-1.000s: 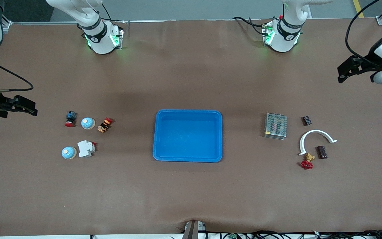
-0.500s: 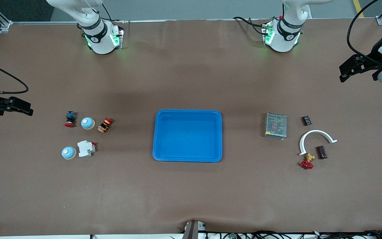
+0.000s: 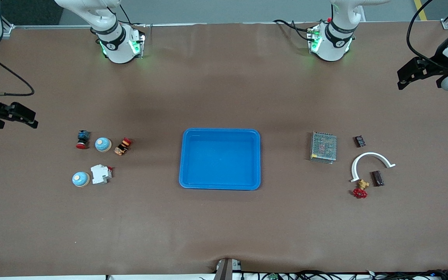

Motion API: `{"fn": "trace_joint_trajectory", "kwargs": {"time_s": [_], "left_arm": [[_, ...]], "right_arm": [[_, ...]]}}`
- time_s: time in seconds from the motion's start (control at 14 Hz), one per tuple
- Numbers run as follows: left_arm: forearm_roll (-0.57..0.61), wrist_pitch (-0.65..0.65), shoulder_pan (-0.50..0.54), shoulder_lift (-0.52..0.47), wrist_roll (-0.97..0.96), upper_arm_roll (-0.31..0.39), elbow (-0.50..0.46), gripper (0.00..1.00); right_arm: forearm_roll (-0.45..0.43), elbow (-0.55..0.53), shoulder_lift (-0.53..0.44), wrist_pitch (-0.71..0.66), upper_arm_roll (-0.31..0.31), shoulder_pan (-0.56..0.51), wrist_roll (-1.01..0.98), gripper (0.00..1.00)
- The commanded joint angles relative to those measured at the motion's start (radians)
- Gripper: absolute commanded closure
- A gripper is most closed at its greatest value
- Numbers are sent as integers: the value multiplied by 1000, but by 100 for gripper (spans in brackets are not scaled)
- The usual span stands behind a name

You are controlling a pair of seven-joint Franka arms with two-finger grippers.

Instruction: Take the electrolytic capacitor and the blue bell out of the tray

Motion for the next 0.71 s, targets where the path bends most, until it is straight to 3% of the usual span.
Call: {"fn": "trace_joint_trajectory", "kwargs": {"time_s": [0.0, 0.64], "left_arm": [[-41, -23, 17, -11, 64, 10, 8, 0], [-24, -25, 36, -13, 91, 16, 19, 0]], "right_arm": [[6, -7, -25, -20, 9, -5, 18, 0], [-4, 54, -10, -15, 11, -3, 4, 0]]}}
